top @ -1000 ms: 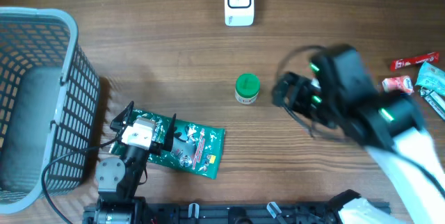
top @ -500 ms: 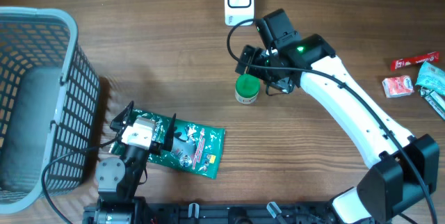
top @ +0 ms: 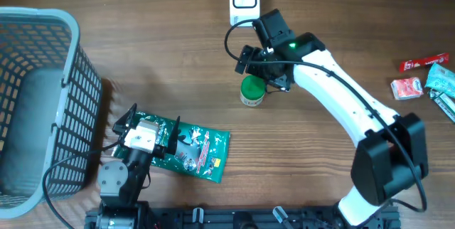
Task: Scan the item barcode
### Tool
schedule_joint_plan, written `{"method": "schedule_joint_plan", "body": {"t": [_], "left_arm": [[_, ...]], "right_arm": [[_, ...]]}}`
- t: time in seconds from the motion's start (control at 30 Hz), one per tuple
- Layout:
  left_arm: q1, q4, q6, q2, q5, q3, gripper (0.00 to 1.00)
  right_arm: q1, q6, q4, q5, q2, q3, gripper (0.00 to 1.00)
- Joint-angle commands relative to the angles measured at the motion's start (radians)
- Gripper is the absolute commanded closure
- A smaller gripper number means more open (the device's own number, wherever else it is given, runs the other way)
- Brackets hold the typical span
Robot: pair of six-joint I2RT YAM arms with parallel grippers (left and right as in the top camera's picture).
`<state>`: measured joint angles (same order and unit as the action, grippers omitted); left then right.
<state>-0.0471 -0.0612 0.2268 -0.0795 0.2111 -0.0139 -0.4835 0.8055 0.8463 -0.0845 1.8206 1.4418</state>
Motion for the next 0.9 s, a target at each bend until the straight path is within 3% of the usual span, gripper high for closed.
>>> {"method": "schedule_joint_plan", "body": {"t": [0.0,0.47,0.6,0.87], "left_arm": [[-0.003,-0.004,-0.006,0.007,0.013,0.004,0.0],[-0.003,-0.004,-0.006,0.007,0.013,0.004,0.0],[-0.003,-0.003,-0.006,0.007,0.013,0.004,0.0],[-0.003,-0.004,-0.006,0.007,0.013,0.004,0.0]], "right_arm": [[-0.004,-0.024,-0.003,-0.027,0.054,0.018,0.0],[-0.043,-0.023,-0.022,-0.085,0.219,0.018,0.01],[-0.043,-0.018,-0.019,-0.085,0.249,0.018,0.15],[-0.043,-0.061,0.03,-0.073,0.257,0.018,0.31]]}}
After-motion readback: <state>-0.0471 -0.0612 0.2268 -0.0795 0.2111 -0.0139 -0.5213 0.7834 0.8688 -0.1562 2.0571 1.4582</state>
